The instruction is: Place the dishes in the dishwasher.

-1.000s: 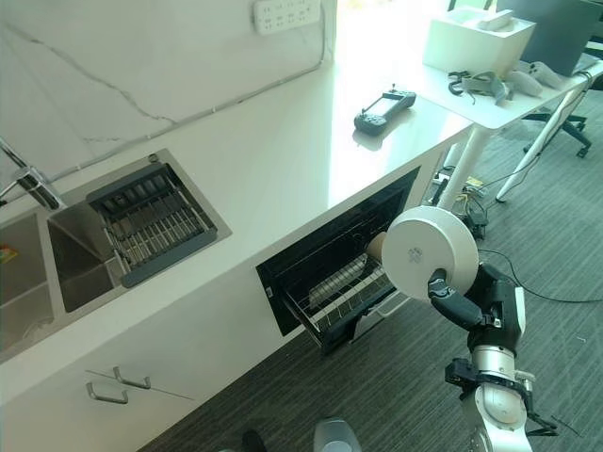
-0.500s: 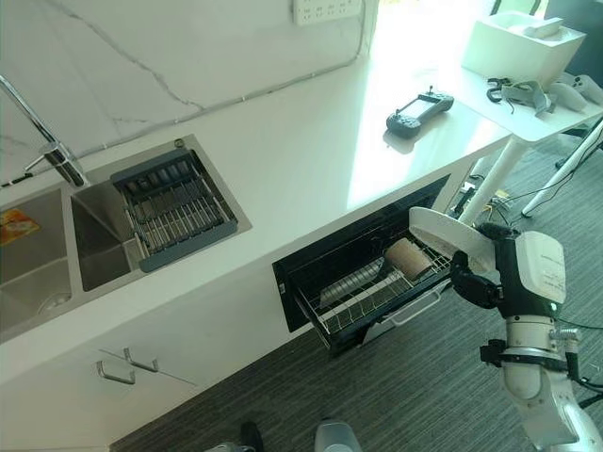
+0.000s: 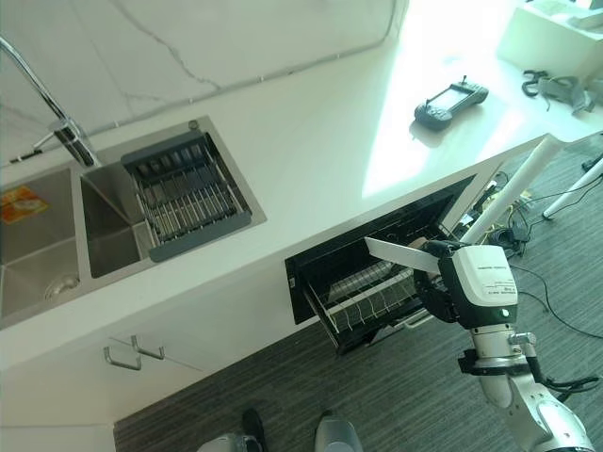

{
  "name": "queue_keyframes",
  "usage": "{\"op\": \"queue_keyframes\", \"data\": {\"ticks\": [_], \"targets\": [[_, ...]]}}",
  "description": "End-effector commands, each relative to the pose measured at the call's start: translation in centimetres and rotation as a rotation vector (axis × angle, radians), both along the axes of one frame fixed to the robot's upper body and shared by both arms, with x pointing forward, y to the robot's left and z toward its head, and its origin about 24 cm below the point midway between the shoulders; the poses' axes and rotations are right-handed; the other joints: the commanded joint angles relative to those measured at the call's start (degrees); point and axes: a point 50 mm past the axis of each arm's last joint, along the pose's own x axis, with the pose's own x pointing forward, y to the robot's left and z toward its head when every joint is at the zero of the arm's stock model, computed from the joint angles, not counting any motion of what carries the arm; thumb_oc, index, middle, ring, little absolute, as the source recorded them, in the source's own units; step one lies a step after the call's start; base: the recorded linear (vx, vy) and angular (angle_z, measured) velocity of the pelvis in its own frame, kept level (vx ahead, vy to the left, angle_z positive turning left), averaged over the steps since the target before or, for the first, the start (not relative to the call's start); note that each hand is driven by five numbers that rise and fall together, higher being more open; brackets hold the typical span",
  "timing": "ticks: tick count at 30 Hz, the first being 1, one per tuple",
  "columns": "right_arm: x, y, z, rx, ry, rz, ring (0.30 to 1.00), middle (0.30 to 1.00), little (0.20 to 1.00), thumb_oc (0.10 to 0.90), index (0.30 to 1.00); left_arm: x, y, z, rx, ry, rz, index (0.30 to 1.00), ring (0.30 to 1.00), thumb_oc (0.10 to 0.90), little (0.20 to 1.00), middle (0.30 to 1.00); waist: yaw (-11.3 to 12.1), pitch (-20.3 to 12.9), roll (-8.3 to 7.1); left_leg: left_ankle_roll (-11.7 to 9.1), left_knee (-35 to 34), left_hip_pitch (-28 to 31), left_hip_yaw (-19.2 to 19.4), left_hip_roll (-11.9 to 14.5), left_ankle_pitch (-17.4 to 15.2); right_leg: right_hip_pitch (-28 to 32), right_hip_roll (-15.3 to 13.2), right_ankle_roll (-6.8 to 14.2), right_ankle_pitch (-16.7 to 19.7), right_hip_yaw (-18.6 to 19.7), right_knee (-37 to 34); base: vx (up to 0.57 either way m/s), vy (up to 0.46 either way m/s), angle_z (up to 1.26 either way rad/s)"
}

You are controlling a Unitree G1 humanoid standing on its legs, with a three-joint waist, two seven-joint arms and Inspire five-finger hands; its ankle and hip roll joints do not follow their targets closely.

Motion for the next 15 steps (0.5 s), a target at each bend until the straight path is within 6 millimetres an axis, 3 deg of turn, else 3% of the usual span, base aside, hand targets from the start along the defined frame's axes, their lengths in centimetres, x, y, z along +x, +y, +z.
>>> {"op": "queue_keyframes", "data": {"ticks": [1, 9, 15], "targets": [[2.8, 0.5, 5.4, -0.011, -0.208, 0.052, 0.3, 0.3, 0.3, 0.4, 0.3, 1.3, 1.1, 0.5, 0.025, -0.022, -0.03, 0.9, 0.9, 0.8, 0.9, 0.9, 1.63, -0.42, -1.36, 2.34, 10.37, 2.32, -3.53, -0.98, -18.07, 1.26, 1.08, 0.87, -1.18, -3.48, -4.36, 0.01, -0.022, 0.04], [4.8, 0.4, 1.9, 0.084, -0.02, -0.036, 0.3, 0.3, 0.3, 0.4, 0.3, 1.9, 1.3, 0.8, 0.016, -0.043, -0.014, 0.9, 0.9, 0.8, 0.9, 0.9, 3.79, 1.06, -0.59, 1.87, 10.37, 1.15, -5.55, -0.83, -16.99, 1.87, 0.66, 0.27, -1.49, -5.84, -4.36, 0.0, -0.024, 0.19], [6.3, 0.3, 1.9, 0.108, 0.024, -0.078, 0.3, 0.3, 0.3, 0.4, 0.3, 2.1, 1.3, 0.8, 0.014, -0.039, -0.02, 0.9, 0.9, 0.8, 0.9, 0.9, 5.5, 1.69, 0.17, 1.0, 10.37, -0.31, -6.82, -0.4, -15.98, 2.03, 0.49, -0.03, -1.7, -7.64, -4.36, -0.01, -0.01, 0.19]]}}
